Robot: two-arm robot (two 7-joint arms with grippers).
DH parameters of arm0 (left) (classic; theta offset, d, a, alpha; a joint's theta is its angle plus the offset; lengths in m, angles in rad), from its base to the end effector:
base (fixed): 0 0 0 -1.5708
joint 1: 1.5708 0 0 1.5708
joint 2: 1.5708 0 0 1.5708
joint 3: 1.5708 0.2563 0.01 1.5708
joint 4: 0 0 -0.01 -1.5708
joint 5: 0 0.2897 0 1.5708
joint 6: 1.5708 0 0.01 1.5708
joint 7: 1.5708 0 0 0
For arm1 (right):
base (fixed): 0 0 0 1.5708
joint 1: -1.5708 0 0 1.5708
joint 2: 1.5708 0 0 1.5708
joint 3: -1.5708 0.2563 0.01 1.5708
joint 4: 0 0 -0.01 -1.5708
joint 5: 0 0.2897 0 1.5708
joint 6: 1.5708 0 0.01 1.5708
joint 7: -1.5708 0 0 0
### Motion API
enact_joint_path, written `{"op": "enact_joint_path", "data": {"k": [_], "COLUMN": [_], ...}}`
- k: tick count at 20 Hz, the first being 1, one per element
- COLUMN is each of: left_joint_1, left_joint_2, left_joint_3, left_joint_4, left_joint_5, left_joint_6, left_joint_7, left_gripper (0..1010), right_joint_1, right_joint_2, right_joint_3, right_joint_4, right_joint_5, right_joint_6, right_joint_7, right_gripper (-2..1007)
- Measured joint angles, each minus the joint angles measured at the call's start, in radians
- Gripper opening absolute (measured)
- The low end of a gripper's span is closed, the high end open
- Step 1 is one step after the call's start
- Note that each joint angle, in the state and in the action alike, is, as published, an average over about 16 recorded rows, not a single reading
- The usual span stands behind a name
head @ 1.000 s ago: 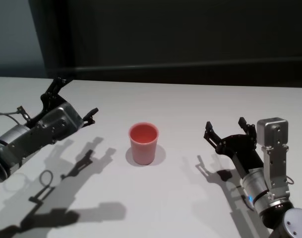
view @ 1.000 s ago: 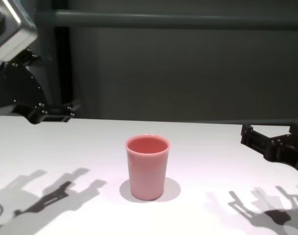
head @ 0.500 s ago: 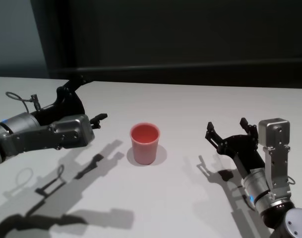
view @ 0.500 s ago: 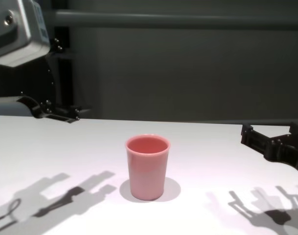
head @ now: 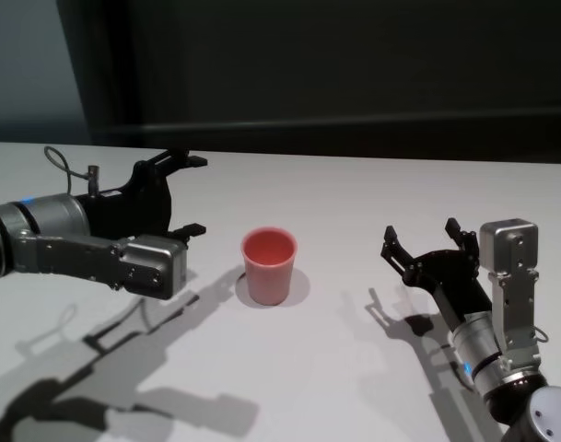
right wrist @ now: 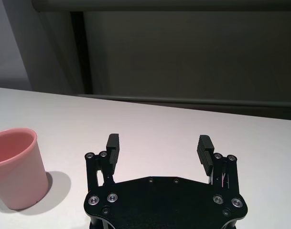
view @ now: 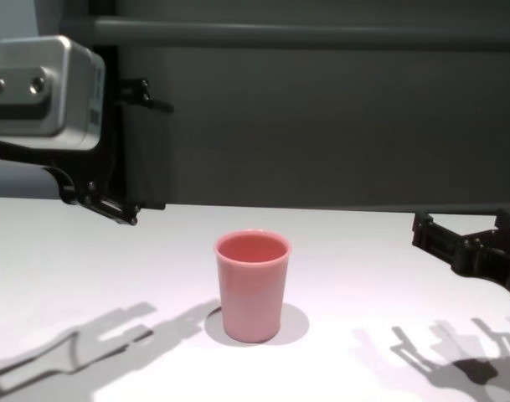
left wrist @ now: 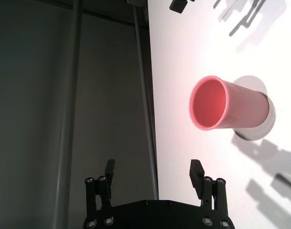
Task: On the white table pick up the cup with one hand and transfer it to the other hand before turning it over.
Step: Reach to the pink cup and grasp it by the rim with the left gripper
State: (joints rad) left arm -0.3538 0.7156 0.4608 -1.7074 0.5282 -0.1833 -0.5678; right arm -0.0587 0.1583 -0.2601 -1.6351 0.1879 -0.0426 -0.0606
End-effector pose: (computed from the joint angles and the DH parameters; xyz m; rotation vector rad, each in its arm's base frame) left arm 0.3482 0.0429 -0.1478 0.8251 -1.0873 0.4410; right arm 0.2838 0.0397 -0.2732 0.0396 0.0387 -1.3661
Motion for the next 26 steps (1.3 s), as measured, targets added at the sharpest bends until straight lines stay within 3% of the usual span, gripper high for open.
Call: {"op": "enact_joint_path", "data": {"k": [6,11,17,26], "left_joint_1": [-0.098,-0.174,-0.251,-0.337], "left_joint_2": [0.023,0.027,0.016,-0.017], "left_joint_3": [0.077,0.136,0.197,0.272], "left_joint_4": [0.021,0.043,0.069,0.110], "left_joint_5": [0.043,0.064,0.075,0.091], "left_joint_6": [-0.051,-0.096,-0.145,-0.194], "left_joint_7": [-0.101,-0.179,-0.260,-0.342], "left_gripper": [1001,1001,1001,1001], "right_joint_1": [0.000,0.000,0.000,0.000], "right_joint_2": [0.000,0.000,0.000,0.000], "right_joint_3": [0.000,0.000,0.000,0.000], "right_joint_4": [0.000,0.000,0.000,0.000], "right_joint_5": [0.000,0.000,0.000,0.000], "right_joint_6": [0.000,0.000,0.000,0.000], "right_joint_7": [0.000,0.000,0.000,0.000], "right_gripper": [1002,1002,1002,1002]}}
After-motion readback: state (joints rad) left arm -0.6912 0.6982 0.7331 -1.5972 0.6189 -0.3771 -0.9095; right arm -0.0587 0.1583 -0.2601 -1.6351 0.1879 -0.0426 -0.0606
